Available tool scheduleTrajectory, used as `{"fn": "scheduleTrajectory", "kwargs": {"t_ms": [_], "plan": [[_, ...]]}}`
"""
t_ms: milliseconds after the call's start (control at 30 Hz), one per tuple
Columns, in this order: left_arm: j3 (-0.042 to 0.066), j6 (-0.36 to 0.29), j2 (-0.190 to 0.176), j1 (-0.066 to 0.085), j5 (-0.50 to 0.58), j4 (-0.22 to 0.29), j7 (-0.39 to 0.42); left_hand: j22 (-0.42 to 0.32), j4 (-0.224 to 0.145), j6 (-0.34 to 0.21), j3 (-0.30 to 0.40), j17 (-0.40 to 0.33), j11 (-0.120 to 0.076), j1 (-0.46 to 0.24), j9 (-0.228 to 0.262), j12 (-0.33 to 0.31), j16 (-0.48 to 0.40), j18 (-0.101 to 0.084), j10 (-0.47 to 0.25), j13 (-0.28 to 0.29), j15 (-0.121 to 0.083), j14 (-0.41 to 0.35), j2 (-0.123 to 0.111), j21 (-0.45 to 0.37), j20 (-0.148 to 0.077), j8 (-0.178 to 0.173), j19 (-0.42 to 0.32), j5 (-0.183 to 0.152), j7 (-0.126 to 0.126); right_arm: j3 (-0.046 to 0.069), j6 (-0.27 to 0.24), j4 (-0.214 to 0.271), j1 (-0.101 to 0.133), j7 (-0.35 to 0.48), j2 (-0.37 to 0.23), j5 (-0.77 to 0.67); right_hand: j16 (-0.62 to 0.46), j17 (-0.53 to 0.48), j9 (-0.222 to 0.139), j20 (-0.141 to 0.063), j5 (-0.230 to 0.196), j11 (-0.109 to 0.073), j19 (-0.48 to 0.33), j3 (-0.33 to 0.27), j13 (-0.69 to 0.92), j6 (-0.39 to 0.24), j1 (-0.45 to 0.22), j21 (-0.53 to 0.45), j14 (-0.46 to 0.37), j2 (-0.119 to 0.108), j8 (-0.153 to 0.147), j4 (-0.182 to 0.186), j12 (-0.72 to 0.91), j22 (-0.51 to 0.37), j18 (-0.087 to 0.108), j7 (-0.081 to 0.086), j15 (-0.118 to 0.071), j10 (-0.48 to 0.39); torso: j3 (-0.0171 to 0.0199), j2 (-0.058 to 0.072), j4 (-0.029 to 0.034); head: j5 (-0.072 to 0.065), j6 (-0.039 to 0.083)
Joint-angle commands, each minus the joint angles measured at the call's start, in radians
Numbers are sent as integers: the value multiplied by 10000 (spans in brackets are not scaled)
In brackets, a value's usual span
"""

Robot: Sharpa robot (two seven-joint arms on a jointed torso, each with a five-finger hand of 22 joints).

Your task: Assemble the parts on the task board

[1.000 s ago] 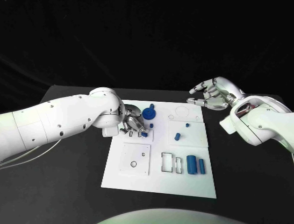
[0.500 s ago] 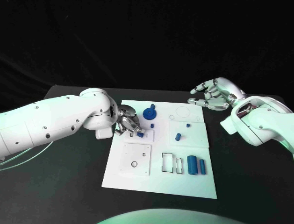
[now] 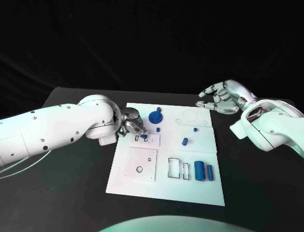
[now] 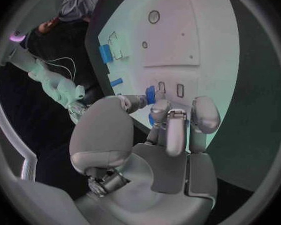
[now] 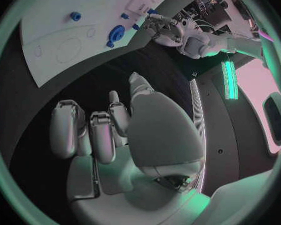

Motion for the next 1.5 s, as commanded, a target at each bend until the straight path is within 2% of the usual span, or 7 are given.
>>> {"fn": "scheduleTrajectory", "kwargs": {"t_ms": [33, 400, 1000, 1100, 1167, 1500], "plan": [[-8, -757, 79, -62, -1153, 53, 158, 98, -2053, 151, 2140, 1642, -38, -119, 13, 81, 74, -133, 176, 88, -89, 759, -99, 84, 7, -18, 117, 68, -52, 1, 34, -9, -7, 19, 19, -132, -45, 1318, 1, -16, 63, -30, -73, 9, -15, -45, -36, -56, 706, 25, 68, 20, -70, 927, 133, -39, -77, -64, 1, 8, -20, 26, 3], [-52, -1092, 279, -278, -2034, 41, 141, 452, -2167, 407, 2362, 1866, -139, -280, 31, 201, 165, -199, 540, 376, -183, 853, -323, 234, -75, -33, 368, 315, -153, 1, 21, -18, -8, 39, 27, -156, -46, 1317, -1, -17, 95, -29, -71, 7, -11, -53, -67, -59, 706, 34, 74, 22, -66, 928, 132, -38, -77, -61, 6, 19, -25, -8, -40], [-91, -677, 347, -430, -3004, 57, 56, 574, -2212, 505, 2429, 1880, -180, -349, 40, 234, 169, -223, 665, 470, -223, 862, -408, 285, -112, -44, 455, 537, -194, 1, -177, -13, -11, 133, 5, -161, -36, 1345, -2, -17, 127, -30, -49, 6, -9, -56, -93, -26, 713, 44, 82, 21, -63, 951, 123, -38, -77, -59, 4, 12, -17, -17, -111], [-93, -581, 335, -439, -3061, 80, 42, 590, -2221, 521, 2439, 1883, -186, -360, 43, 239, 170, -226, 682, 482, -229, 863, -422, 292, -117, -46, 467, 578, -200, 1, -254, -10, -13, 174, 1, -155, -36, 1345, -2, -17, 127, -30, -49, 6, -9, -56, -93, -26, 713, 44, 82, 21, -63, 951, 123, -38, -77, -59, 7, 12, -16, -1, -198], [-94, -522, 330, -444, -3132, 92, 33, 590, -2221, 521, 2439, 1883, -186, -360, 43, 239, 170, -226, 682, 482, -229, 863, -422, 292, -117, -46, 467, 578, -200, 1, -299, -9, -14, 197, -3, -148, -30, 1360, -2, -18, 170, -33, -37, 13, 4, -55, -102, -11, 717, 54, 93, 14, -50, 963, 119, -41, -78, -46, 8, 13, -16, 17, -192], [-98, -453, 349, -520, -3240, 86, 11, 592, -2223, 533, 2449, 1877, -191, -370, 44, 241, 167, -226, 695, 492, -234, 862, -424, 294, -121, -47, 470, 608, -204, 1, -538, -25, -28, 324, 8, -95, -28, 1369, -2, -20, 247, -35, -27, 24, -1, -54, -131, -3, 720, 74, 114, 17, -51, 971, 116, -43, -80, -48, 4, 9, -18, -4, -313]]}}
